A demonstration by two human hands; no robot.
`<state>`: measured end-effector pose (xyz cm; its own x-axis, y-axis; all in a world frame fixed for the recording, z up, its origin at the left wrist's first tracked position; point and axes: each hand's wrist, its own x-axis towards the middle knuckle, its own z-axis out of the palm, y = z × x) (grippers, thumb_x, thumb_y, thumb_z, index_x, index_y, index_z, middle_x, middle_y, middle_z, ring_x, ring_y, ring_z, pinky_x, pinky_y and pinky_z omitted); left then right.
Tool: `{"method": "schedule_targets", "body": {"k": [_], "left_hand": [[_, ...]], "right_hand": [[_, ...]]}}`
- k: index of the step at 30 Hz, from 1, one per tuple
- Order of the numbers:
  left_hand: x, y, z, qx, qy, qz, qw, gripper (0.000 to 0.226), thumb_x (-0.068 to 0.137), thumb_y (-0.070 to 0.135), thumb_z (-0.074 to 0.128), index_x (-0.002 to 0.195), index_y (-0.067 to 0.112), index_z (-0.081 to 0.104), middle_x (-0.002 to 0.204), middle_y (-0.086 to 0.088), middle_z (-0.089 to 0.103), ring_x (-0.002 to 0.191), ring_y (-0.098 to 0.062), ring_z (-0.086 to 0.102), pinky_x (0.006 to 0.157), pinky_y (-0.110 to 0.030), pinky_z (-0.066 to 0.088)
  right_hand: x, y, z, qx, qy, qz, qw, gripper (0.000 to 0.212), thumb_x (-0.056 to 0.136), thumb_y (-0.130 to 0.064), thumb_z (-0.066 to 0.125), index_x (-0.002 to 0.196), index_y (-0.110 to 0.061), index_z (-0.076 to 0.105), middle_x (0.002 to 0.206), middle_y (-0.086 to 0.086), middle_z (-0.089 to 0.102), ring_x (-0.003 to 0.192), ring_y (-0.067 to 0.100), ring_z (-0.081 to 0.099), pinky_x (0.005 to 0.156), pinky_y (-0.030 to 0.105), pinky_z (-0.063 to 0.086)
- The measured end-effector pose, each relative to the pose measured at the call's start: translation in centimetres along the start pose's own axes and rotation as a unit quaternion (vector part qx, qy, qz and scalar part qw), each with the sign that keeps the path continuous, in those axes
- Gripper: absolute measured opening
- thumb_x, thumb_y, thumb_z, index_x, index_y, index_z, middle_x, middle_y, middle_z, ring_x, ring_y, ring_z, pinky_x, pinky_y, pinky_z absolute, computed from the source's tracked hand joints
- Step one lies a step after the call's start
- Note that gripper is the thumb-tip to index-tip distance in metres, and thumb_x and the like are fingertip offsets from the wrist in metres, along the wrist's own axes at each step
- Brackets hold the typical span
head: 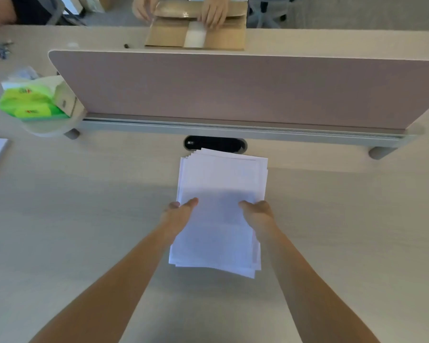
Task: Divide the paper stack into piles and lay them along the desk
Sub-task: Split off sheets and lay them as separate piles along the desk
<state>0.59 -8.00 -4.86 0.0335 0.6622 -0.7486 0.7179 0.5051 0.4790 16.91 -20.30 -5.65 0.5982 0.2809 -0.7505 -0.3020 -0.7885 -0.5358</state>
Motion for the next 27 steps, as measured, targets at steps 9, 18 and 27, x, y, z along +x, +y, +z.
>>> {"method": "schedule_targets", "body": {"k": [9, 18, 27], "left_hand": [[3.1, -2.0, -1.9, -0.069, -0.006, -0.018, 0.997, 0.076, 0.054, 0.069, 0.07, 0.108, 0.015, 0.066, 0.114, -0.006, 0.069, 0.107, -0.026, 0.066, 0.1, -0.045, 0.049], [0.7, -1.7, -1.9, -0.053, -0.015, -0.001, 0.998, 0.069, 0.065, 0.061, 0.07, 0.113, 0.011, 0.064, 0.126, -0.021, 0.06, 0.119, -0.036, 0.058, 0.104, -0.048, 0.046], [0.0, -1.7, -1.8, -0.015, -0.034, 0.027, 0.999, 0.067, 0.074, 0.057, 0.061, 0.126, 0.014, 0.061, 0.128, -0.01, 0.061, 0.118, -0.032, 0.057, 0.106, -0.045, 0.043]], "right_hand": [[-1.2, -0.9, 1.4, 0.012, -0.029, -0.024, 0.999, 0.039, 0.09, -0.034, 0.057, 0.117, -0.008, 0.047, 0.1, 0.004, 0.057, 0.084, 0.024, 0.056, 0.067, 0.029, 0.041], [-2.6, -0.9, 1.9, -0.18, 0.012, 0.004, 0.984, 0.053, 0.096, -0.029, 0.046, 0.146, -0.017, 0.034, 0.143, 0.013, 0.029, 0.126, 0.033, 0.035, 0.091, 0.037, 0.045], [-3.7, -1.3, 2.6, 0.019, -0.021, 0.014, 0.999, 0.04, 0.092, -0.025, 0.053, 0.128, -0.011, 0.043, 0.113, 0.003, 0.054, 0.097, 0.026, 0.052, 0.079, 0.032, 0.043]]}}
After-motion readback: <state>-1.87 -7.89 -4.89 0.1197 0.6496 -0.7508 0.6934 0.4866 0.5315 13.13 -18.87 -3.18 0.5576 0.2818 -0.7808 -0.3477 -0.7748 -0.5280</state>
